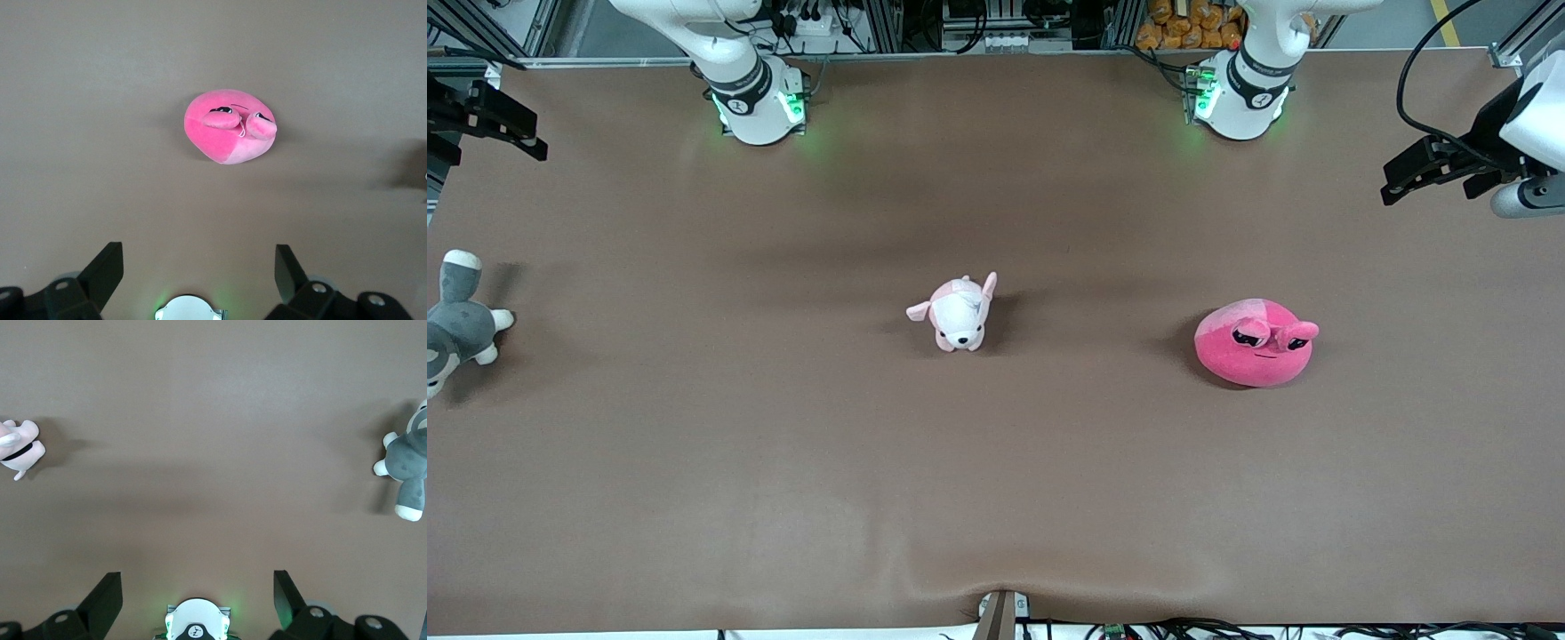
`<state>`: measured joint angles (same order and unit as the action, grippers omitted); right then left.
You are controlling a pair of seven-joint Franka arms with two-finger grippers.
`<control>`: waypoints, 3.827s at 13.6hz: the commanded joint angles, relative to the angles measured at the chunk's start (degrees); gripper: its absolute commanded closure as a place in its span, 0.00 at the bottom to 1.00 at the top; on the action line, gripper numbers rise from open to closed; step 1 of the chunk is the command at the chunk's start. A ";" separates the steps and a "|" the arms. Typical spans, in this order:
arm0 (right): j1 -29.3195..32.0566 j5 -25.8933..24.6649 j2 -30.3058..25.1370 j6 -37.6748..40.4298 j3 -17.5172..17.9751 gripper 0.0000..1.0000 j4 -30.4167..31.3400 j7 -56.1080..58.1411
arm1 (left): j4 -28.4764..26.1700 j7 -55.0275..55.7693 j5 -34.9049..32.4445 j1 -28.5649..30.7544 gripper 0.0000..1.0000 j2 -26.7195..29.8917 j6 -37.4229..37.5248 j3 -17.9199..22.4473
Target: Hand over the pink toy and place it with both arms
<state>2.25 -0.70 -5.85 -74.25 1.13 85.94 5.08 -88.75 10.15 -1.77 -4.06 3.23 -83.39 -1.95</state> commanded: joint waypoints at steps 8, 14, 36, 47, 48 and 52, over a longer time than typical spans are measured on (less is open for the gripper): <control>0.29 0.88 0.57 0.69 0.19 0.00 -1.66 -0.60 | 2.01 -0.66 -0.17 0.36 0.00 -1.21 1.48 -0.07; 0.12 0.79 0.93 0.25 0.19 0.00 -1.66 -0.42 | 0.95 0.13 0.27 1.42 0.00 -0.59 3.32 -0.51; 0.91 -0.18 3.73 -0.72 0.02 0.00 -1.31 -0.42 | -8.45 1.71 0.10 1.68 0.00 3.89 0.43 -0.77; 0.23 2.20 12.70 4.54 0.37 0.00 -2.01 -27.53 | -14.78 30.85 -0.34 2.82 0.00 0.12 -6.08 -0.68; -1.62 4.37 12.70 5.42 0.37 0.00 -2.01 -32.97 | -14.61 37.07 0.01 2.91 0.00 -0.93 -6.08 -0.68; -3.13 24.56 13.67 5.00 0.37 0.00 -2.01 -60.66 | -14.61 57.75 0.27 2.91 0.00 -5.85 -11.51 -0.77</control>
<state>-1.13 16.40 7.02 -69.73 1.80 84.66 -45.97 -103.47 61.07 -1.76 -1.49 -0.42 -92.43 -2.44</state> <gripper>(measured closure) 0.000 0.000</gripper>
